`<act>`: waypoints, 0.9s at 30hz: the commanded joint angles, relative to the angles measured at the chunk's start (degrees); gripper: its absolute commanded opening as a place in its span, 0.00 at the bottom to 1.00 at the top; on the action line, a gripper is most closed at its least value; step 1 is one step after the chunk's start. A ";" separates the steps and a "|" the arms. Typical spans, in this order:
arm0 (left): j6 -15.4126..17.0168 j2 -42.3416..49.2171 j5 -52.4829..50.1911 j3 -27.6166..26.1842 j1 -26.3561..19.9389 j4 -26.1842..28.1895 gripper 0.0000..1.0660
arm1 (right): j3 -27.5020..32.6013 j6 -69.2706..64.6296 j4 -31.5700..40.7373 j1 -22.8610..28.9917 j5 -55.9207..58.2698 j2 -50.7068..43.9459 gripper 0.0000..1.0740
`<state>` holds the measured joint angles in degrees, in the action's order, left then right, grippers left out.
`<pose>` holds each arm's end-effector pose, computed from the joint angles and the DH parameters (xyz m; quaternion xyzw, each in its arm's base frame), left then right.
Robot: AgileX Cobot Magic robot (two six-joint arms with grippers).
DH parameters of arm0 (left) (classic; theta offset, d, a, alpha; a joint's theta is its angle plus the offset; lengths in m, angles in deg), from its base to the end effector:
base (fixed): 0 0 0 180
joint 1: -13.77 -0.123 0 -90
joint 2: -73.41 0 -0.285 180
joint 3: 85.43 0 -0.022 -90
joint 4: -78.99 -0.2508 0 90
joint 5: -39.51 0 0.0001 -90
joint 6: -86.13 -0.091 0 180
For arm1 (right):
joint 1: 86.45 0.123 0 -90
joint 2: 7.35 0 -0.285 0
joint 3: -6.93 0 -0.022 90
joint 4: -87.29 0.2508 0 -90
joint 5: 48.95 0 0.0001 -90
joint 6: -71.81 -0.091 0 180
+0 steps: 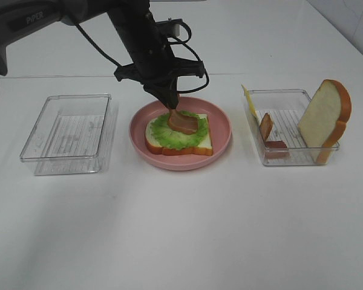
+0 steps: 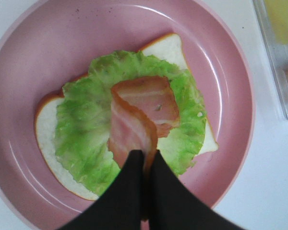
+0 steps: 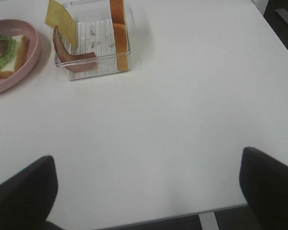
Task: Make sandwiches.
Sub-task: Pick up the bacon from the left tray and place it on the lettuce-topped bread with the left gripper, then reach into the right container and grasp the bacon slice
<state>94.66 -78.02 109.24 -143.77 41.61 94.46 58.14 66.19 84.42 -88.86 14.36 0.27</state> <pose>0.4570 -0.2671 0.1839 0.1375 0.9705 -0.1714 0.0995 -0.0025 -0.0040 0.2610 0.0622 0.8727 -0.0115 0.4841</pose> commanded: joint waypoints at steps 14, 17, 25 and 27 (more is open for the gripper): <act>5.90 0.40 5.79 -0.23 0.06 -6.25 0.82 | 0.17 -0.40 -0.11 -0.23 -0.23 -1.72 0.92; 5.84 0.74 5.79 -0.23 0.06 -6.53 0.87 | 0.17 -0.40 -0.11 -0.23 -0.23 -1.72 0.92; 5.67 5.10 5.84 -0.23 0.06 -9.74 0.94 | 0.17 -0.40 -0.11 -0.23 -0.23 -1.72 0.92; 5.67 6.93 5.84 -0.23 0.06 -10.08 0.94 | 0.17 -0.40 -0.11 -0.23 -0.23 -1.72 0.92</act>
<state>99.99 -73.20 109.35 -143.89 41.61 85.00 58.14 66.19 84.42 -88.86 14.36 0.27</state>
